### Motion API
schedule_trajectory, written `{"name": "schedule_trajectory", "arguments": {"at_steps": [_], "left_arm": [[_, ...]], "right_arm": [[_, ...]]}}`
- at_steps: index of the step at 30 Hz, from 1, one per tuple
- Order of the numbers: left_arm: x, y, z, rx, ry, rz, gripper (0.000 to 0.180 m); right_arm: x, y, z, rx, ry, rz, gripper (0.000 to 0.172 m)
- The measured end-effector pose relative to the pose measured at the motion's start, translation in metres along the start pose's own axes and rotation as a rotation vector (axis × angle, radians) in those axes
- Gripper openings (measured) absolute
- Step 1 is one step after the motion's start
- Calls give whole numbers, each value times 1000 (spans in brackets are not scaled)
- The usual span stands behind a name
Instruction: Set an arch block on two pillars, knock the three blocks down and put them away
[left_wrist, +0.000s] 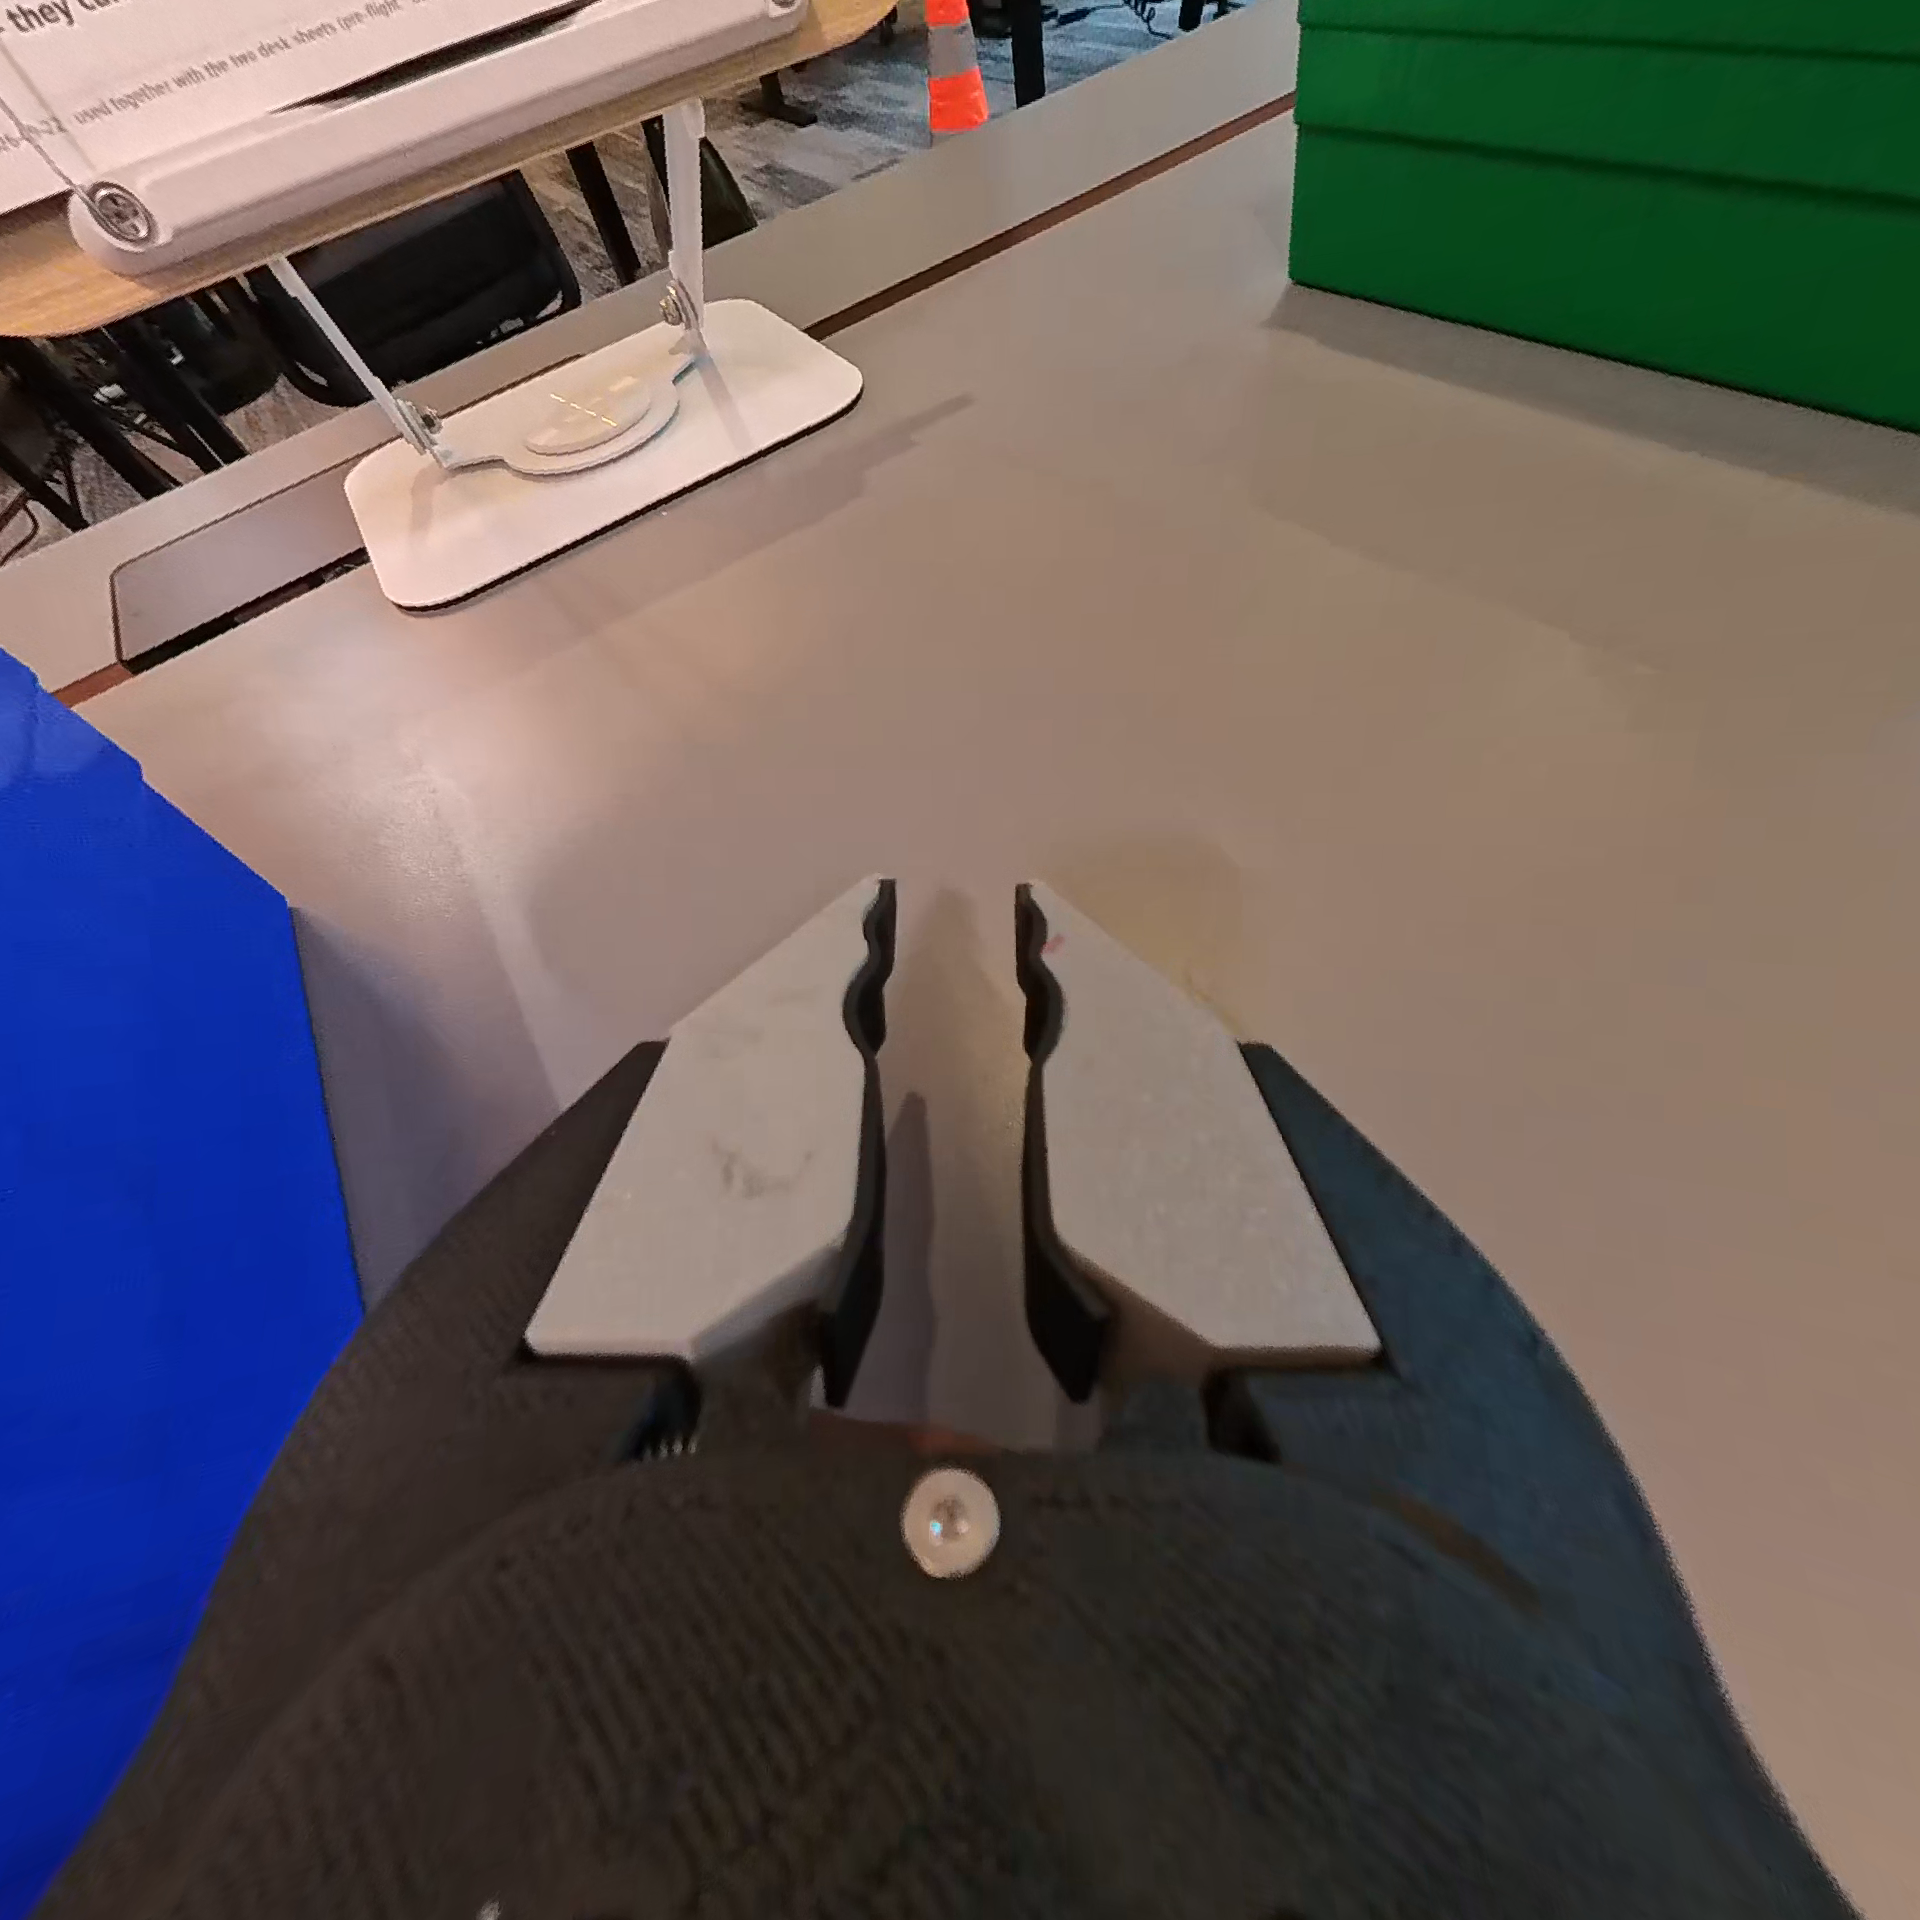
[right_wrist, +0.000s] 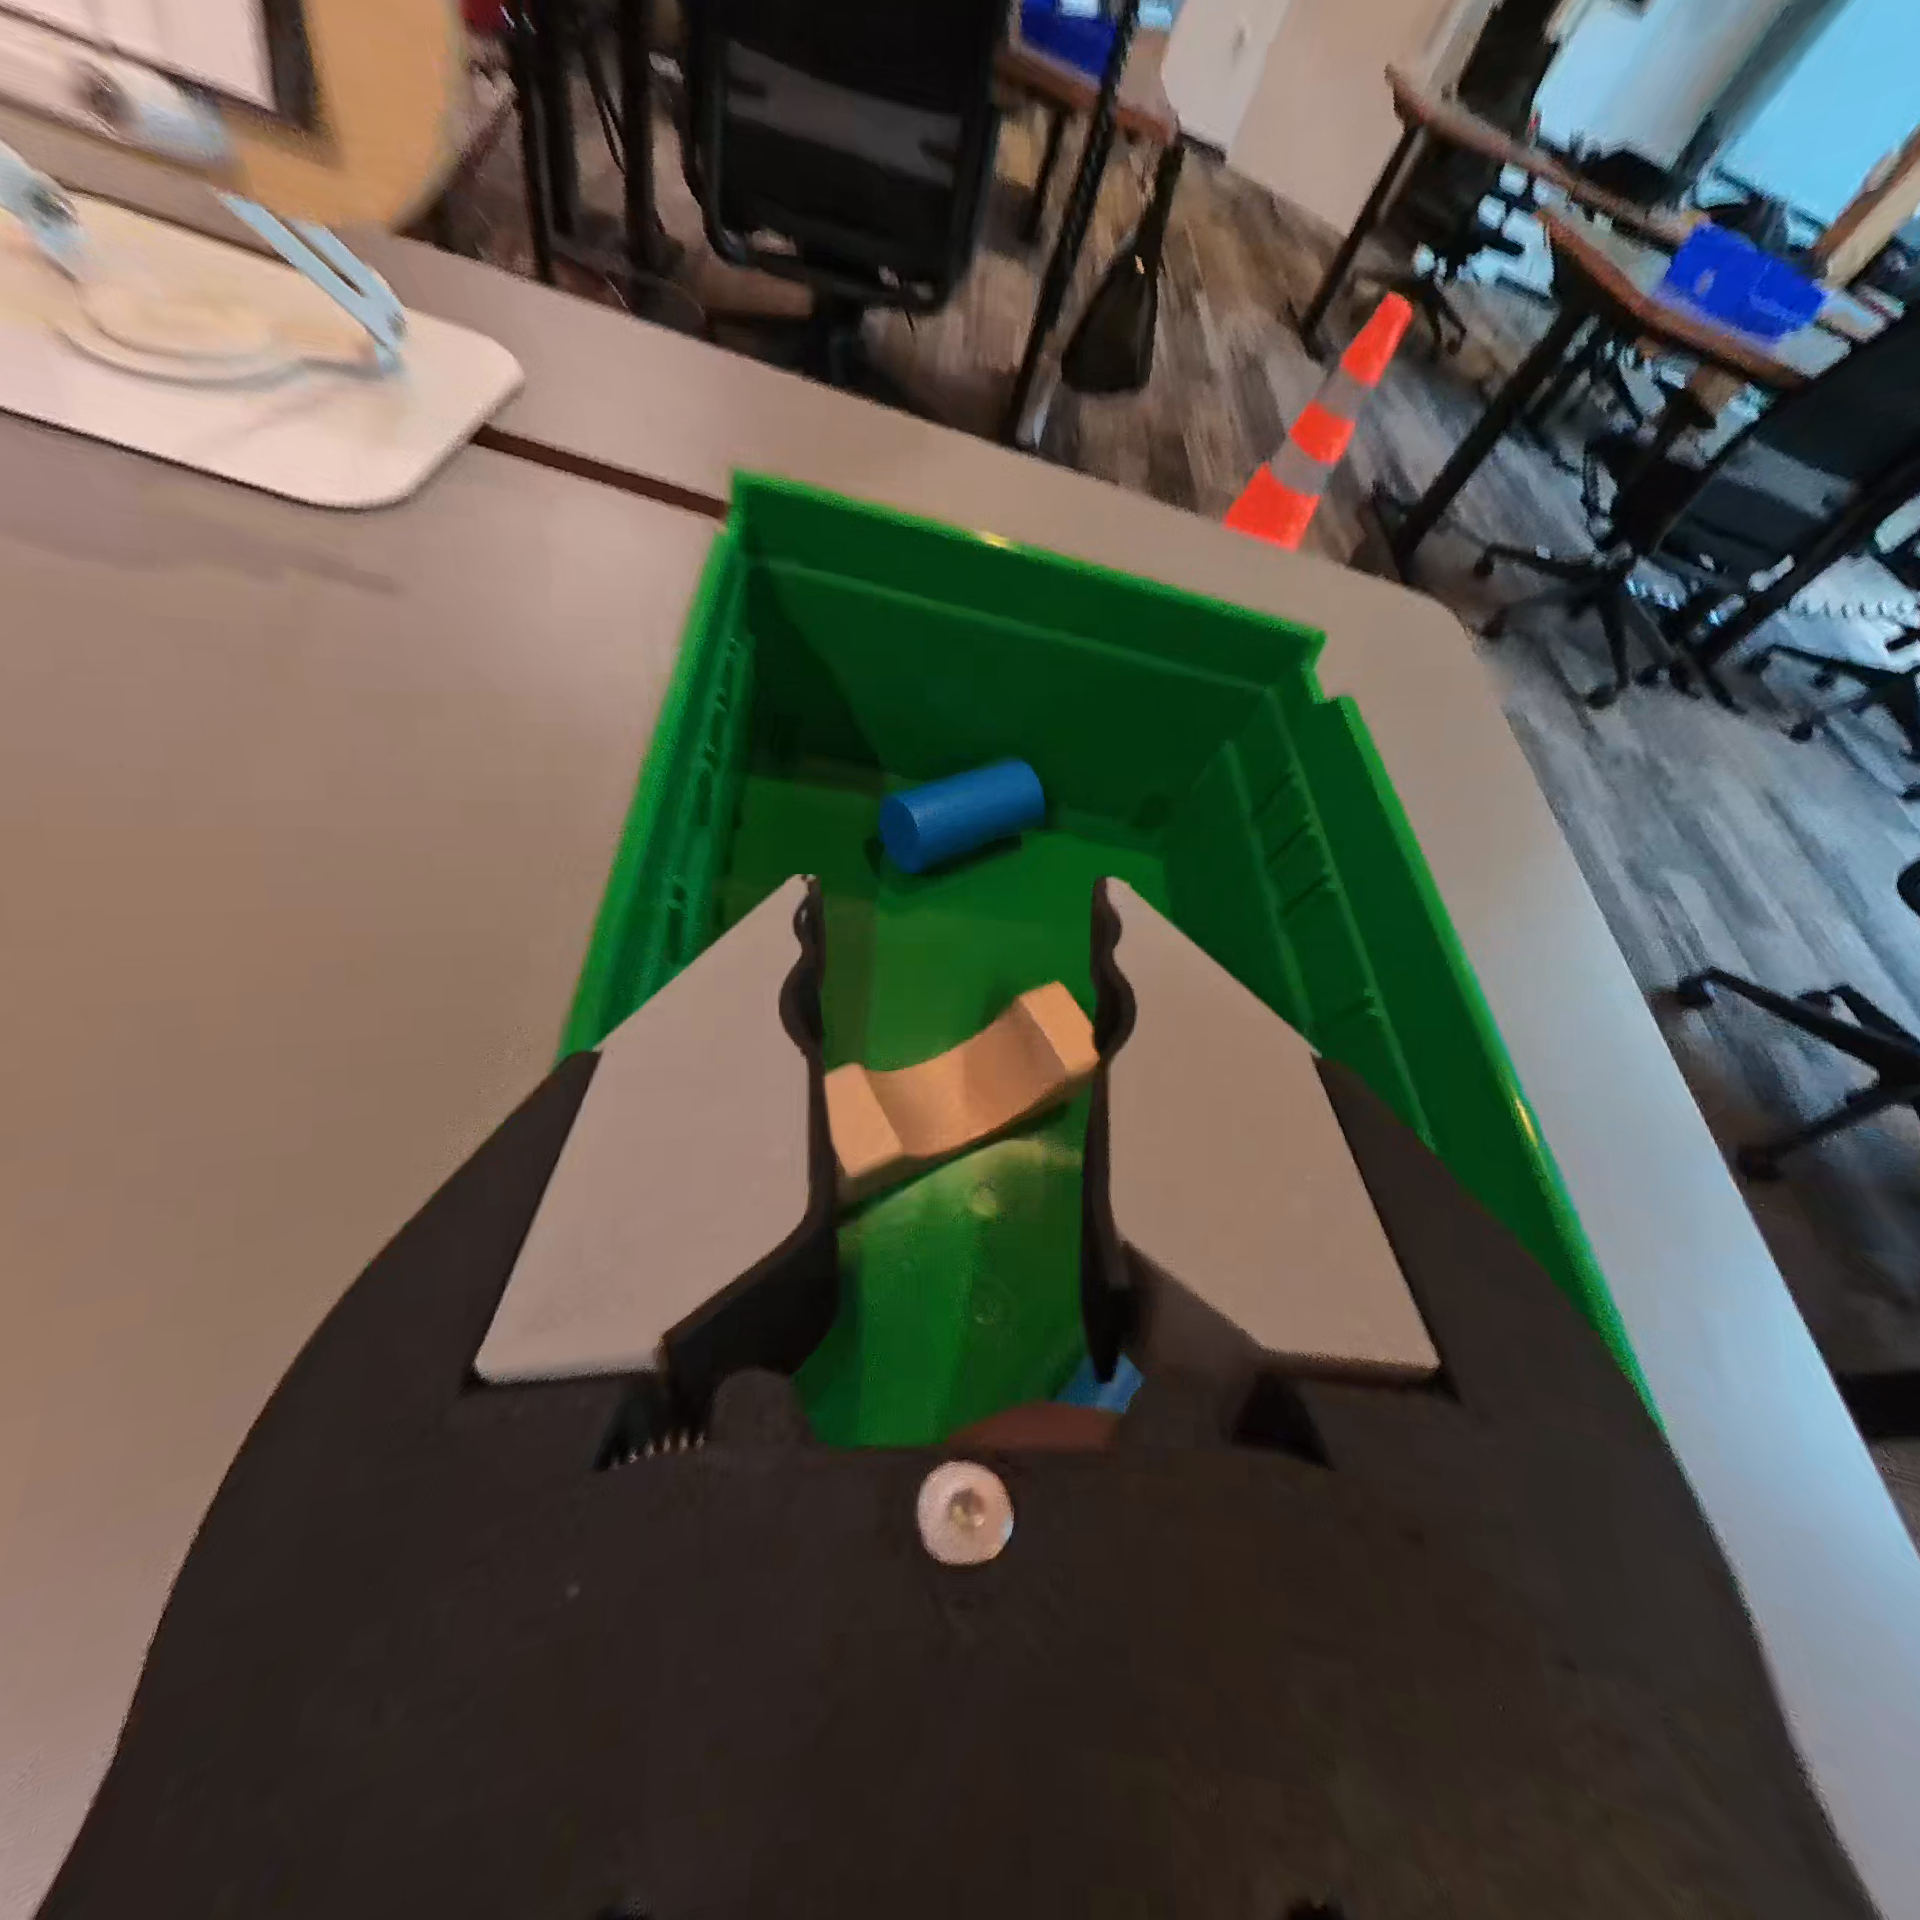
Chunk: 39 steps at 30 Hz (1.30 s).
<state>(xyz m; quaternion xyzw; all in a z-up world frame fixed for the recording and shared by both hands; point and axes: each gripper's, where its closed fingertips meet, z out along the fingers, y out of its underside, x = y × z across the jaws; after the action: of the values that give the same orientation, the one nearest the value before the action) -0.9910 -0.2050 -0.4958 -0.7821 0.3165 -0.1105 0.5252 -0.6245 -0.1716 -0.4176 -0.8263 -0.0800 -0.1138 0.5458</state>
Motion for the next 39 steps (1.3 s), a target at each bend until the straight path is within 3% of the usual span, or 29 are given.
{"name": "schedule_trajectory", "arguments": {"at_steps": [5, 10, 14, 19, 22, 23, 24, 25, 27, 28, 33, 39], "left_arm": [[0, 0, 0, 0, 1, 2, 20], [1, 0, 0, 0, 4, 1, 20], [1, 0, 0, 0, 2, 6, 20], [1, 0, 0, 1, 5, 0, 20], [1, 0, 0, 2, 5, 3, 21], [1, 0, 0, 2, 4, 3, 20], [1, 0, 0, 3, 4, 6, 21], [2, 0, 0, 3, 5, 9, 21], [3, 1, 1, -5, 6, 19, 21], [3, 1, 1, -7, 4, 25, 21], [3, 0, 1, -8, -5, 38, 21], [4, 1, 1, -11, -7, 44, 21]], "right_arm": [[-29, -36, -29, 118, -107, 5, 48], [-87, -81, -74, 307, -370, 55, 50], [-152, -84, -87, 295, -602, 32, 58], [-213, -66, -66, 268, -703, -14, 57], [-231, -45, -34, 308, -634, -60, 47], [-233, -31, -22, 242, -597, -101, 43], [-235, -20, -19, 141, -580, -139, 54], [-235, -20, -20, 149, -561, -168, 57], [-230, -29, -28, 279, -502, -209, 41], [-226, -32, -29, 305, -467, -230, 41], [-230, -13, -14, 186, -461, -251, 54], [-233, 0, -7, 137, -426, -335, 54]]}}
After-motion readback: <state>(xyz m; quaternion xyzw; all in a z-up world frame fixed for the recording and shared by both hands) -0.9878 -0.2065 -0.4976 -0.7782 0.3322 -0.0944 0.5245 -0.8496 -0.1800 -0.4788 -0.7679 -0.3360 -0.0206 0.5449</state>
